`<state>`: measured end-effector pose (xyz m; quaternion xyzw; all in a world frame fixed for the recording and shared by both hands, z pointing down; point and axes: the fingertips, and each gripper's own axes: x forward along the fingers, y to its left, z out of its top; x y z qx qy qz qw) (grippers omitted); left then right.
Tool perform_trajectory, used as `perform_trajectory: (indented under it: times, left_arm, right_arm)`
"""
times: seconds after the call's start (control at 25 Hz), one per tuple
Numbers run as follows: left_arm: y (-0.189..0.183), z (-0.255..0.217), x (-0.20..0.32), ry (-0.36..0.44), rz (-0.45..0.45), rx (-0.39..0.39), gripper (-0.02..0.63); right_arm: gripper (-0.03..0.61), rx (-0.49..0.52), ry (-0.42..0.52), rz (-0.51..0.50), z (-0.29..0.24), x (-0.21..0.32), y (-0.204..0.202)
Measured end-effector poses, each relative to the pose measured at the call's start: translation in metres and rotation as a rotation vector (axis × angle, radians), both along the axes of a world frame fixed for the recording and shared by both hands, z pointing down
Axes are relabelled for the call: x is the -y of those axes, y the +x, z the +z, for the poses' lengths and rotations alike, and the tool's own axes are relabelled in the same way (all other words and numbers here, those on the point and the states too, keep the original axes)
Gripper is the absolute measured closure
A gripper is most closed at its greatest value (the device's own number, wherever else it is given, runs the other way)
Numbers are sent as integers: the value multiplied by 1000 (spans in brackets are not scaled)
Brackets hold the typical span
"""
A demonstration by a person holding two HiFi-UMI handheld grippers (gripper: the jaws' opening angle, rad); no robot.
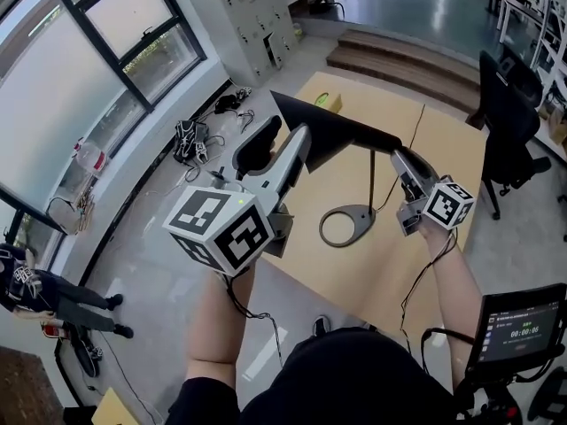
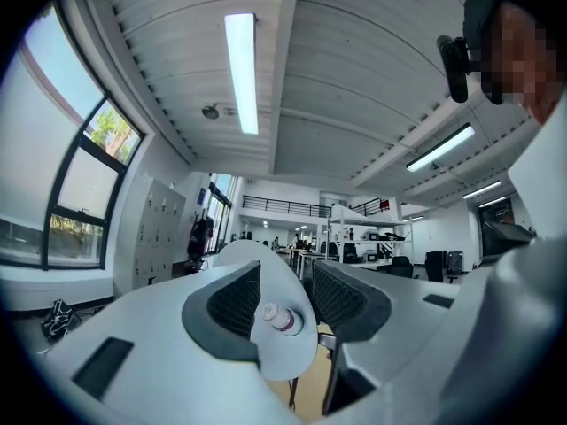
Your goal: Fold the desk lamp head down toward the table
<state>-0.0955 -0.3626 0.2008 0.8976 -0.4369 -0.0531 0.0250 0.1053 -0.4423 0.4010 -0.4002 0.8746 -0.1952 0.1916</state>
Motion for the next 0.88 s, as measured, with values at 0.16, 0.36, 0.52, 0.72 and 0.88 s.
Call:
perform_trajectory:
  times: [0.16,0.36,0.52,0.72,0.88]
  left_arm:
    - [0,11,1,-30,15,-13,426]
    - [0,16,-1,-32,15,-10,497]
    - [-1,25,-4,-34,-1,-34,511]
    - [-4,40,-9,-60,-10,-67,541]
    - [-10,52,-10,-81,-19,-119,549]
  right_arm:
    - [453,-6,-8,-4,3,2,0]
    - [453,-36,-9,2,1,6,2]
    - [453,-62,-3,10,0,6,6]
    - [454,-101,12,20,-5,8,12]
    - [454,-145,23,26,-8,10,14]
